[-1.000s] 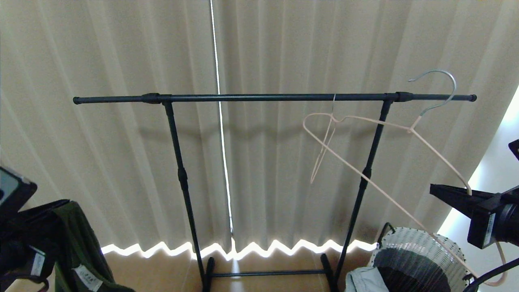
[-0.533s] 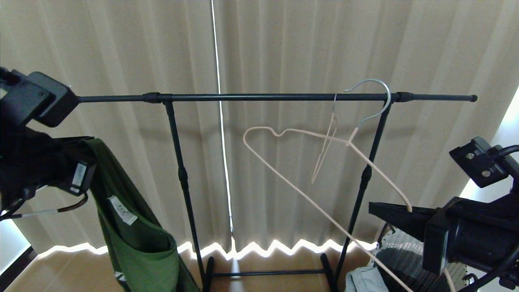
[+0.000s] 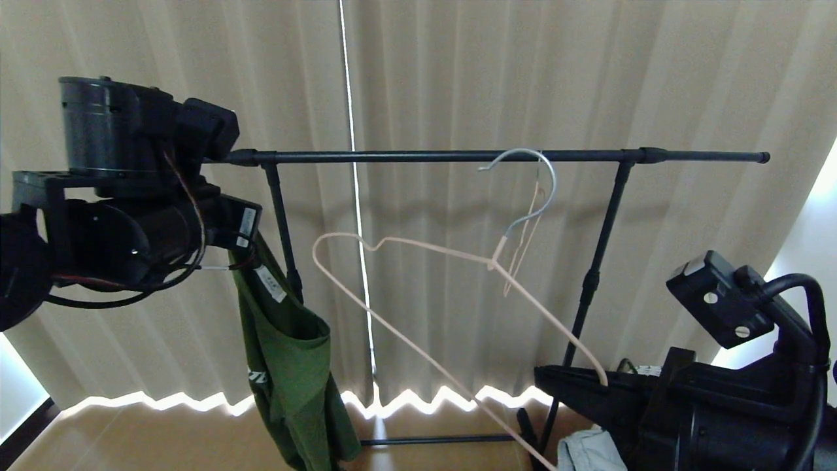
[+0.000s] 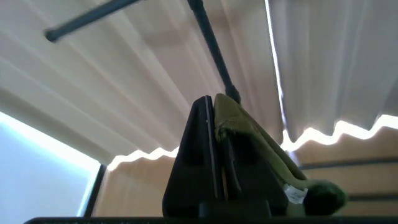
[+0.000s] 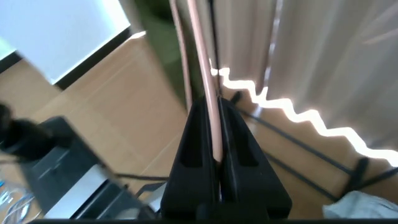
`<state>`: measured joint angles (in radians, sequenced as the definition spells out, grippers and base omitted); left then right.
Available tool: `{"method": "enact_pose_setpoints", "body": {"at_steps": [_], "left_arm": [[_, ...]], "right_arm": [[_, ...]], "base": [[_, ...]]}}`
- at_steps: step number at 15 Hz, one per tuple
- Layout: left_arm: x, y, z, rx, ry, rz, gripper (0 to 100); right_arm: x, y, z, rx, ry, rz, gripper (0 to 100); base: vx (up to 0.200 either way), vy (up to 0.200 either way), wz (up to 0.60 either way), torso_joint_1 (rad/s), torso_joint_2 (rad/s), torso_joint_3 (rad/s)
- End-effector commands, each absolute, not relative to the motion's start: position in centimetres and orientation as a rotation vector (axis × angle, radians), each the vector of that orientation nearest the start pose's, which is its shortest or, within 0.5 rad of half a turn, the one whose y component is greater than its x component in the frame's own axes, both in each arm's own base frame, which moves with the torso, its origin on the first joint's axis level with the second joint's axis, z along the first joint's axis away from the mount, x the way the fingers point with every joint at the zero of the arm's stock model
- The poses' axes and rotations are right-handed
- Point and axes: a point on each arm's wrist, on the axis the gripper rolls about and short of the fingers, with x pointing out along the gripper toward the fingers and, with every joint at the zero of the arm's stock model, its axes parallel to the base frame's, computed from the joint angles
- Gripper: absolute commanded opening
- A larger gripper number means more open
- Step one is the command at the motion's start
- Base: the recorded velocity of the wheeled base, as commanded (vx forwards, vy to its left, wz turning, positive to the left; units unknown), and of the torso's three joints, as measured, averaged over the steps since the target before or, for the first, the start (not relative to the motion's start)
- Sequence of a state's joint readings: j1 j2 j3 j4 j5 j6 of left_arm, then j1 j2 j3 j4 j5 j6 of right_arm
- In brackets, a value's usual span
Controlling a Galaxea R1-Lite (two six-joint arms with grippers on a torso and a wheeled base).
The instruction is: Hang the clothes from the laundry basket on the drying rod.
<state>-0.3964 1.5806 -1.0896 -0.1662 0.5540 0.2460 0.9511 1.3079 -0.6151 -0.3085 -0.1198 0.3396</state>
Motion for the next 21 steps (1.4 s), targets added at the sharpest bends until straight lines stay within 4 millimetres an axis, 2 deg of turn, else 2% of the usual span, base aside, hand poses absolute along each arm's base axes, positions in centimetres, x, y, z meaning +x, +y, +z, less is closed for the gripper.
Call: {"method": "enact_pose_setpoints", "body": {"at_steps": [1,6,13,15,16,19,20,21], "left_arm": [[27.9,-11.5,24.1,0.396,0.335,0.086,0],[27.2,-12.9,24.3,0.395,0.318,0.04,0],[26.7,-13.3,24.3,0.405,0.315,0.061,0],[26.6,-13.2,24.6,0.401,0.308,0.063,0],[26.6,-13.2,24.6,0.401,0.308,0.063,0],[25.4,-13.2,24.9,0.4,0.296,0.044,0],[25.4,-13.2,24.9,0.4,0.296,0.044,0],[24.5,-13.3,25.4,0.397,0.282,0.037,0]], "right_arm": [[11.6,17.0,19.5,0.102,0.486,0.78,0],[12.6,18.5,19.0,0.11,0.478,0.787,0],[13.4,19.3,19.0,0.111,0.48,0.775,0],[15.0,20.0,19.0,0.127,0.46,0.747,0],[15.0,20.0,19.0,0.127,0.46,0.747,0],[16.8,22.1,18.2,0.123,0.469,0.733,0],[16.8,22.1,18.2,0.123,0.469,0.733,0],[17.9,23.4,18.3,0.127,0.463,0.73,0]], "base": [[0.0,0.0,0.0,0.0,0.0,0.0],[0.0,0.0,0.0,0.0,0.0,0.0],[0.0,0.0,0.0,0.0,0.0,0.0],[0.0,0.0,0.0,0.0,0.0,0.0],[0.0,0.0,0.0,0.0,0.0,0.0],[0.0,0.0,0.0,0.0,0.0,0.0],[0.0,0.0,0.0,0.0,0.0,0.0],[0.0,0.0,0.0,0.0,0.0,0.0]]}}
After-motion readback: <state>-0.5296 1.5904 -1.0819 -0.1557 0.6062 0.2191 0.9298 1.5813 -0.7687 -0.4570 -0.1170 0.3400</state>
